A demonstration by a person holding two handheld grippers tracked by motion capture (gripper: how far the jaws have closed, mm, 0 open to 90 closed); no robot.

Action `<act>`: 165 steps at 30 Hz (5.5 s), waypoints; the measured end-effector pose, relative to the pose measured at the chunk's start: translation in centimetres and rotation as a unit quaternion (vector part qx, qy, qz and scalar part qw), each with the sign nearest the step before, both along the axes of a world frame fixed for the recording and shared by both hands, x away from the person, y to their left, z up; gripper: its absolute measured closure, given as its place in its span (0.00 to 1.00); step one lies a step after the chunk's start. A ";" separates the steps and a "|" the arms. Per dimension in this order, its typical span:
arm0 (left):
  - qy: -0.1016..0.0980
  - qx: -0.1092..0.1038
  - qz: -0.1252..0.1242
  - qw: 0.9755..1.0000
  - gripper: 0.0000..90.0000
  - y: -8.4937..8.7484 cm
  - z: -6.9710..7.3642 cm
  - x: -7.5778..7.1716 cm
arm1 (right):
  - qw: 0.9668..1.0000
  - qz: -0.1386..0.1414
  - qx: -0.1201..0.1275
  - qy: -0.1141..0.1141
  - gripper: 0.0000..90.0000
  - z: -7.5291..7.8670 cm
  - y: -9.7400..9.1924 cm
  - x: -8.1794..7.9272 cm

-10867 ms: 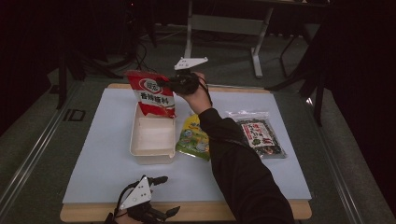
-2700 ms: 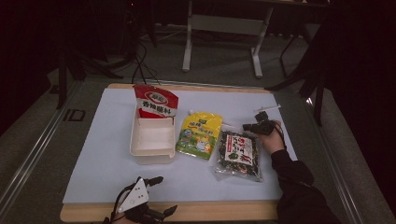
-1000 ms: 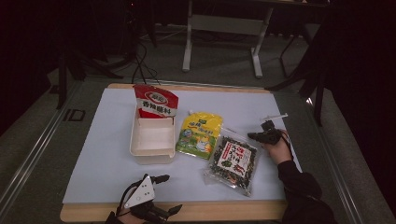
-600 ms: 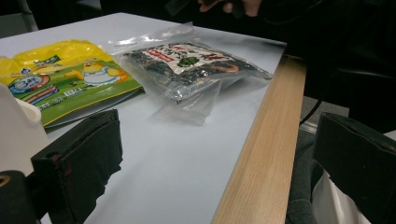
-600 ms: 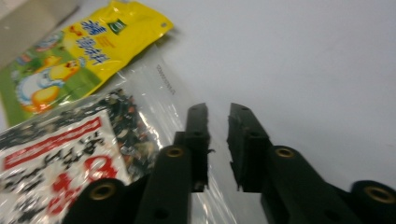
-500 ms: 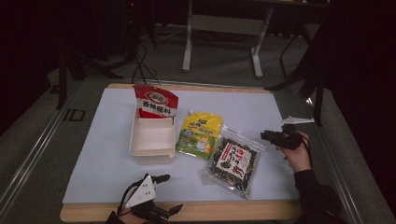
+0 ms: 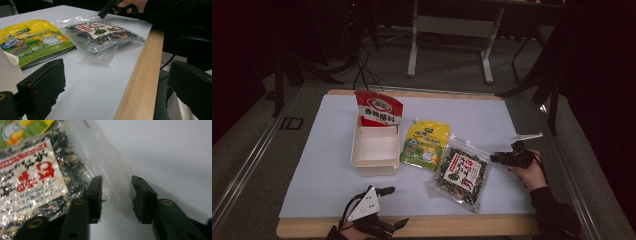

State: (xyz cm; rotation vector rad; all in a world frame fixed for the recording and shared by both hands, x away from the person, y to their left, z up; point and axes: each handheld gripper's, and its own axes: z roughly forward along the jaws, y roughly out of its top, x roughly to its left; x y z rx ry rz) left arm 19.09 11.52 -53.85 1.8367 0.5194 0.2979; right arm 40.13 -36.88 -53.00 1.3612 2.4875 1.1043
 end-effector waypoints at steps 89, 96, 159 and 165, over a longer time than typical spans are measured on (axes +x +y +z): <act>0.030 -0.015 -0.072 0.997 0.88 -3.5 10.2 5.6 | 0.923 0.257 0.059 -0.281 0.86 22.0 10.7 -10.8; 0.017 -0.022 -0.056 0.998 0.88 -2.9 12.1 5.7 | 0.926 0.235 0.087 -0.283 0.54 21.5 9.7 -10.5; 0.038 0.031 0.160 0.986 0.88 10.9 11.0 13.2 | 0.947 0.184 0.163 -0.207 0.16 11.8 7.9 -6.3; 0.038 0.013 0.165 0.985 0.88 11.5 9.5 13.2 | 0.947 0.188 0.160 -0.207 0.16 11.7 8.1 -6.5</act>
